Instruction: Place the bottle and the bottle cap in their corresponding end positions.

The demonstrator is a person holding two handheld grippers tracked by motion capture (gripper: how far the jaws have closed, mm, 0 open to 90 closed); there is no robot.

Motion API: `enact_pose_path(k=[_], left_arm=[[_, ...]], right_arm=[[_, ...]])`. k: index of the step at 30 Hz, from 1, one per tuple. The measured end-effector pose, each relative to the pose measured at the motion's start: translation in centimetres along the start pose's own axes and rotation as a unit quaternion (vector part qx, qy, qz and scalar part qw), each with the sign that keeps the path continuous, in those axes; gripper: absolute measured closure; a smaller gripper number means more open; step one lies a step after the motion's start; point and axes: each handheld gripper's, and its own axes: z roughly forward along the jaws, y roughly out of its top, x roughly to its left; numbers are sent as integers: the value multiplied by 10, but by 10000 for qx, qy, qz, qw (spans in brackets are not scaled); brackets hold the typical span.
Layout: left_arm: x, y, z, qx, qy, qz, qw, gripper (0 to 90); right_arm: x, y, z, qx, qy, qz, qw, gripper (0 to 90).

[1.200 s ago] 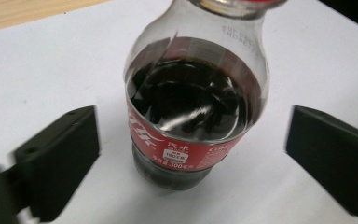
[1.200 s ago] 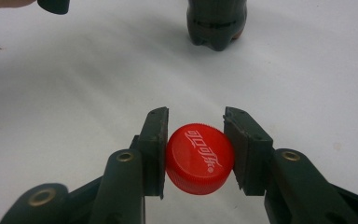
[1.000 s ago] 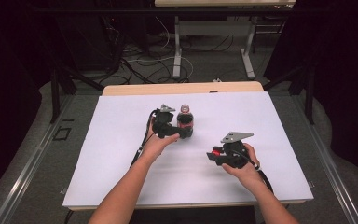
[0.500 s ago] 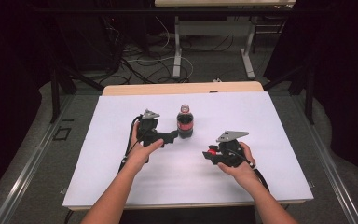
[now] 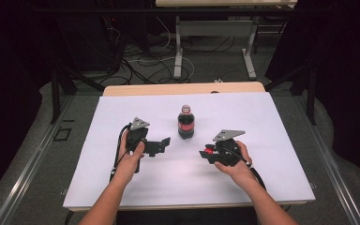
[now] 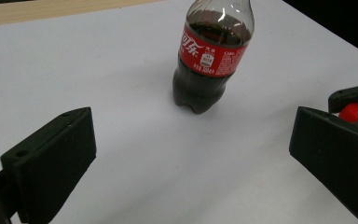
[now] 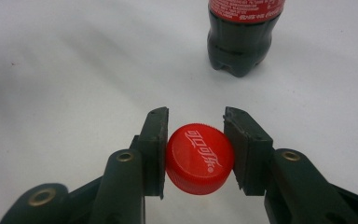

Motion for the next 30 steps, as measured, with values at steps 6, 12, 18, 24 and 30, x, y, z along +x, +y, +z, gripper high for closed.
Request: enact_pose_path(k=[6,12,18,24,30], left_arm=[[11,-12,-4,70,91,-61,9999,7],[21,-18,-8,28,125,-171,9998,7],[25,-20,-11,-6,113,-261,9996,9],[25,-21,-11,3,92,-263,9996,13],[25,-22,-10,14,73,-305,9995,13]], right_arm=[[3,4,9,27,73,-41,10000,604],[10,8,23,159,189,-40,9997,603],[17,5,36,190,191,-120,9996,603],[25,-5,50,321,263,-181,9990,603],[33,-12,60,447,310,-336,9980,603]])
